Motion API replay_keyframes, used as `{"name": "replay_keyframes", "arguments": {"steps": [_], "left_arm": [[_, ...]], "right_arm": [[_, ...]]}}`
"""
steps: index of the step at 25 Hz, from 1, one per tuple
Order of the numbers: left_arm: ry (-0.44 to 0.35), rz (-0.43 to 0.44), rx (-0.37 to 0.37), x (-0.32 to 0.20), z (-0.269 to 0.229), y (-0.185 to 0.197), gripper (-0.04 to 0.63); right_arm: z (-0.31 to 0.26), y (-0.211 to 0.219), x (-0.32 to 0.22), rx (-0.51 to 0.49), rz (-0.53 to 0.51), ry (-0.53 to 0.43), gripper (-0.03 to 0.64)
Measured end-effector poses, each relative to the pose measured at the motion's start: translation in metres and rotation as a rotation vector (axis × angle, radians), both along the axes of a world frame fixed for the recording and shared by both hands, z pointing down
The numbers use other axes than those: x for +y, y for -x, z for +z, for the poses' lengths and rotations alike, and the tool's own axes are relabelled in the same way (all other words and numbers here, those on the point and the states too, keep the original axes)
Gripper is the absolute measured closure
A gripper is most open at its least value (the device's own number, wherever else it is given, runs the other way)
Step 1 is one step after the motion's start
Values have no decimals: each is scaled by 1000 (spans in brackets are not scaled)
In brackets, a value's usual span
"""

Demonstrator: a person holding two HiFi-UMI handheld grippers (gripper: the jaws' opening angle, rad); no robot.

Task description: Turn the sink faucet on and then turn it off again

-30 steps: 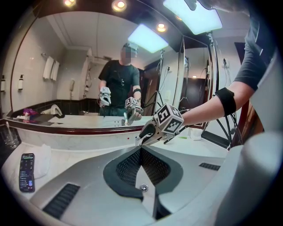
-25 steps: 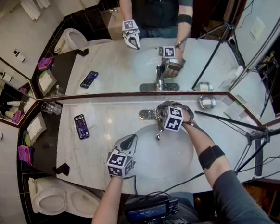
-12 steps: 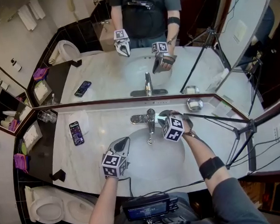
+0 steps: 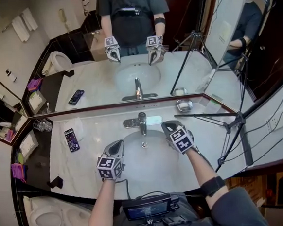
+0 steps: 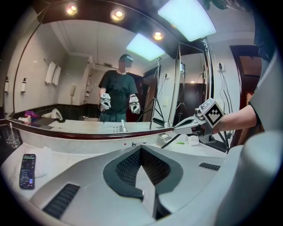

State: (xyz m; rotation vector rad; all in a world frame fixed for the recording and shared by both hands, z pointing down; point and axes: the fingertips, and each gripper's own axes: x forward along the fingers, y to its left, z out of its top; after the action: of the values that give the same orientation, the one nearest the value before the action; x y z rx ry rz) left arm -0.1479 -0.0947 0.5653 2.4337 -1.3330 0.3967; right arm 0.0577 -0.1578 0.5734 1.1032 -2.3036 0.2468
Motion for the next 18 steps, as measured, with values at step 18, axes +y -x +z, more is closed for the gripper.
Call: {"name": "replay_keyframes", "arguments": {"steps": [18], "left_arm": [[-27,-31,15,14,-4,9,595]], "right_arm": [[16,-52,63,-244,245,62,597]]}}
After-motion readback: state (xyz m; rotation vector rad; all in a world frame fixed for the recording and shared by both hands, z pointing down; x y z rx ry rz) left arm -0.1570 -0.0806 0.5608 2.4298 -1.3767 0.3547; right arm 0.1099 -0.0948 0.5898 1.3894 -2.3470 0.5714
